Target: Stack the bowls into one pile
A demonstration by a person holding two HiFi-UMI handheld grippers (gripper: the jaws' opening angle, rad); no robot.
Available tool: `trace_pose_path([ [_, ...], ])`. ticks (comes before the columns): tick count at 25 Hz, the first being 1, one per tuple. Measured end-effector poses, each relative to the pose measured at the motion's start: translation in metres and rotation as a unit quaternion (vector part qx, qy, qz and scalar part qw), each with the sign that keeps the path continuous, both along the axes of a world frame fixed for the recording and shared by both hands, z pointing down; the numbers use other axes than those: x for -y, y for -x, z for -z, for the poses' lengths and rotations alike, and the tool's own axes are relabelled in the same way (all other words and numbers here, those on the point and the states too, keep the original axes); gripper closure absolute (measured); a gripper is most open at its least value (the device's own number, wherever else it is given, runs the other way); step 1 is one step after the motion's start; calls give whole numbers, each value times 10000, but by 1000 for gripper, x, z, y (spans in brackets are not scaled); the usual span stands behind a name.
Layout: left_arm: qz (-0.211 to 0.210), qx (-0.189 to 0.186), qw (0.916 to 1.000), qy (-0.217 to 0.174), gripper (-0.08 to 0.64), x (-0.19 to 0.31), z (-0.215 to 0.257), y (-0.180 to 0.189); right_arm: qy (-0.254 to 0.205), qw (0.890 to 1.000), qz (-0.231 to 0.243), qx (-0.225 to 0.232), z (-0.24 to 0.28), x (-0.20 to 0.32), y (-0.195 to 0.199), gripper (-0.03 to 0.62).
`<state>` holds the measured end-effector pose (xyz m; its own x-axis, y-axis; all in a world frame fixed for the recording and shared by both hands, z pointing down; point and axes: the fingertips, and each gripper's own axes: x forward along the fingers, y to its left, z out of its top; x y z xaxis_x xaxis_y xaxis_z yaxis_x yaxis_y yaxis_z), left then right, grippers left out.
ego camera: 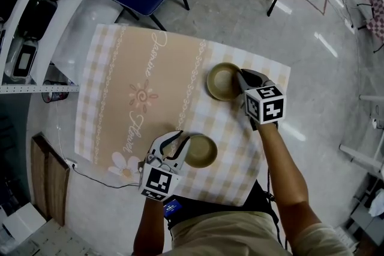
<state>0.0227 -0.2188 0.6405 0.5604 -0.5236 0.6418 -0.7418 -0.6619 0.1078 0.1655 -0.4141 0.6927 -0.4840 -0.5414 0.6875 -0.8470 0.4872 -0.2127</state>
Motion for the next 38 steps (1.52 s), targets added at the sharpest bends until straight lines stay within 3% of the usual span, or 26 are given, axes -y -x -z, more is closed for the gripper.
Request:
trace_pose_path([
  [18,44,-57,9984,-558,554,-7,57,31,-226,9994,-27,277,72,-42,10,578],
  [38,45,-47,9963,-859,554,-50,95,65,130,9981,479,359,86,-165,59,578],
])
